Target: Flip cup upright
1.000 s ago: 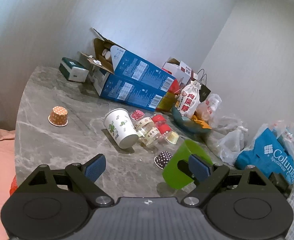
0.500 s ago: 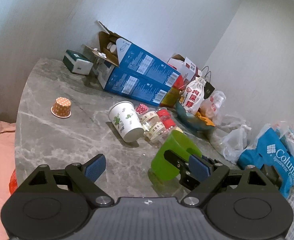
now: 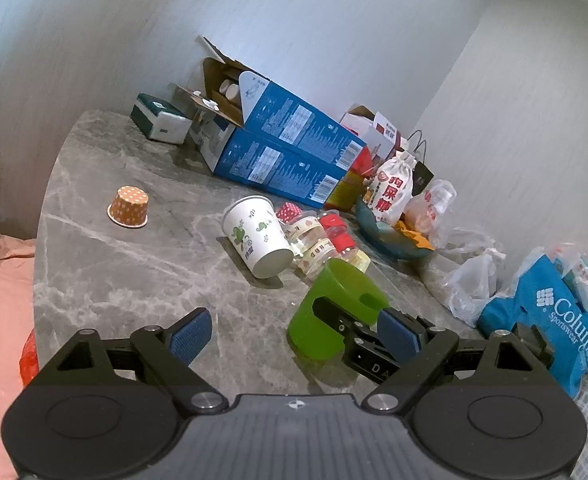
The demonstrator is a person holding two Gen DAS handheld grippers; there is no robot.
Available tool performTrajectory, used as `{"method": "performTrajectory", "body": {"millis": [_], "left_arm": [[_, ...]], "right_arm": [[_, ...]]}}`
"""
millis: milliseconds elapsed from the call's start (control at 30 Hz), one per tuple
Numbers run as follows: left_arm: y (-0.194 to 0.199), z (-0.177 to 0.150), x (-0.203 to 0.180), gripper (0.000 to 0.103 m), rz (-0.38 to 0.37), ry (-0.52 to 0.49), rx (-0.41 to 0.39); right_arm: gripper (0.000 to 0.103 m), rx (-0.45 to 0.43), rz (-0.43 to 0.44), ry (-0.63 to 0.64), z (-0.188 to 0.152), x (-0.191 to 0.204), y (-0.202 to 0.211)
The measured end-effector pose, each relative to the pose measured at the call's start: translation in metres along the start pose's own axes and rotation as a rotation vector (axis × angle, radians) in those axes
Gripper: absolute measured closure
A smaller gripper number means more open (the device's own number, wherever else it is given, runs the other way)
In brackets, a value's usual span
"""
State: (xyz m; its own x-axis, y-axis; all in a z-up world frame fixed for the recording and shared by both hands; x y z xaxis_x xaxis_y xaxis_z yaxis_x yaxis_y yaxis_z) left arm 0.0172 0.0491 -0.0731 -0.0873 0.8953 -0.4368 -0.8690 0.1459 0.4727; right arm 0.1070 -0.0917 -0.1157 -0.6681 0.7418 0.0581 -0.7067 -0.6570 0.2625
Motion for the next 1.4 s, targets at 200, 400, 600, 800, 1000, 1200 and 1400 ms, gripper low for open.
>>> {"method": "performTrajectory", "body": {"millis": [200, 400, 600, 800, 1000, 1200, 1400], "left_arm": [[0.001, -0.001, -0.001, 0.011, 0.004, -0.001, 0.001], [-0.002, -0.004, 0.001, 0.011, 0.013, 0.001, 0.012], [-0.003, -0.006, 0.001, 0.011, 0.04, -0.024, 0.013], [0.008, 0.01, -0.01, 0.001, 0.202, -0.208, -0.048], [0.025, 0.026, -0.046, 0.001, 0.236, -0.361, -0.054], [0.033, 0.032, -0.065, 0.001, 0.226, -0.388, -0.031], [0.029, 0.027, -0.074, 0.001, 0.222, -0.385, 0.003]], "right_arm": [[0.023, 0.02, 0.007, -0.022, -0.002, 0.0, -0.003], [0.004, 0.024, 0.022, -0.024, -0.005, 0.003, -0.001], [0.001, 0.065, 0.042, -0.049, -0.013, 0.005, 0.002], [0.001, 0.062, -0.012, -0.148, 0.001, -0.017, 0.053], [0.001, 0.103, -0.167, -0.215, 0.041, -0.04, 0.107], [0.001, 0.154, -0.177, -0.246, 0.059, -0.036, 0.138], [0.001, 0.19, -0.161, -0.239, 0.055, -0.037, 0.134]]}}
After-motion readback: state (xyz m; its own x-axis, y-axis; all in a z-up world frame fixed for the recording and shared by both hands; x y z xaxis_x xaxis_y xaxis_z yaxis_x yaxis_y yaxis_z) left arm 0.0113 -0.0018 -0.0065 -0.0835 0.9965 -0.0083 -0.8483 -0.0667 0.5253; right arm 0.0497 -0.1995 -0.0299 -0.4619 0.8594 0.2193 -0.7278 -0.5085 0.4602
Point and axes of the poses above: each gripper's, at about its wrist camera, not at the fingertips, and y roughly against the way its jaws point, x to its left, z to its top, the point moved 9 cm from there along -y, roughly the way its jaws point, and after that the axes turned 9 degrees about z, right-handed, at the moved point
